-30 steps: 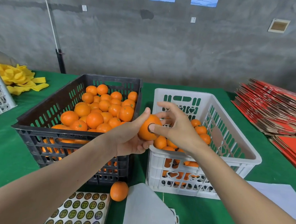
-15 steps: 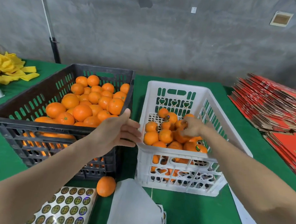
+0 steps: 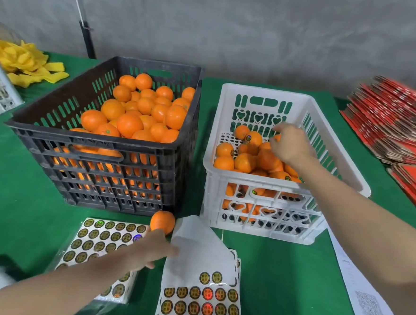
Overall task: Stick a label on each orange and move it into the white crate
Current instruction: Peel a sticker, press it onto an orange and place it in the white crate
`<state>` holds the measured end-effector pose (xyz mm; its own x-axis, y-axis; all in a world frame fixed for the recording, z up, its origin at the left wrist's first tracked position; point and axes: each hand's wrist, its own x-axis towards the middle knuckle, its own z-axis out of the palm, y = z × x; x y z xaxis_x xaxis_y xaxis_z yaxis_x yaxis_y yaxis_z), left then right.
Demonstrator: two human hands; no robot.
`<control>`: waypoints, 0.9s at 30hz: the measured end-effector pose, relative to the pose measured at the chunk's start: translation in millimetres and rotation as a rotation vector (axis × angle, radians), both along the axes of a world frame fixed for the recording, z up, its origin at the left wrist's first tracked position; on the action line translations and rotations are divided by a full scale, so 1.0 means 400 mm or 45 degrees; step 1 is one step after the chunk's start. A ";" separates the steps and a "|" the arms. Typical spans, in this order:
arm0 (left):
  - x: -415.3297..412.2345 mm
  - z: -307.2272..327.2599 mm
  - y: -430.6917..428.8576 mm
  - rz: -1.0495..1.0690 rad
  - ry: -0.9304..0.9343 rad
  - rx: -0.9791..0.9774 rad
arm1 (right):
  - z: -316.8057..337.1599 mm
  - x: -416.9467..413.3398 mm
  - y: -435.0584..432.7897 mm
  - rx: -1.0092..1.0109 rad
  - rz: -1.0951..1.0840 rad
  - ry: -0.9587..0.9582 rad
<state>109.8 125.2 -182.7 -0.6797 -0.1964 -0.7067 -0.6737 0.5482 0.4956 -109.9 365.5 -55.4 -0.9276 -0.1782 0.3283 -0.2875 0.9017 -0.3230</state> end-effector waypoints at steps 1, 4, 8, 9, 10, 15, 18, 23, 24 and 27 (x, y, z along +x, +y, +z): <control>0.007 -0.020 0.004 -0.014 0.003 -0.037 | 0.015 0.046 -0.025 -0.184 0.138 0.167; 0.013 -0.056 0.019 0.078 0.096 -0.064 | 0.002 0.222 -0.090 -0.411 0.689 0.306; 0.015 -0.073 0.045 0.235 0.214 -0.094 | -0.151 0.390 -0.127 -0.071 0.991 -0.243; 0.016 -0.076 0.047 0.261 0.244 -0.110 | -0.190 0.406 -0.126 0.035 1.008 -0.355; 0.017 -0.076 0.049 0.289 0.275 -0.108 | -0.224 0.417 -0.123 0.122 1.019 -0.452; -0.006 -0.051 0.041 0.484 0.367 0.144 | -0.297 0.440 -0.093 0.180 0.994 -0.745; -0.020 -0.019 0.036 0.571 0.194 0.700 | -0.317 0.455 -0.087 0.155 0.919 -0.700; -0.017 0.001 0.025 0.598 0.096 1.046 | -0.334 0.493 -0.088 -0.070 0.771 -0.458; -0.013 0.004 0.022 0.612 0.092 1.093 | -0.336 0.501 -0.087 -0.112 0.752 -0.423; -0.002 0.015 0.014 0.609 0.088 1.248 | -0.332 0.520 -0.085 -0.212 0.718 -0.335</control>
<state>109.0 130.7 -176.5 -0.7271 0.1762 -0.6635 -0.6659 -0.4162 0.6192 98.1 331.7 -188.1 -0.7597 -0.6282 0.1678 -0.5948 0.5671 -0.5697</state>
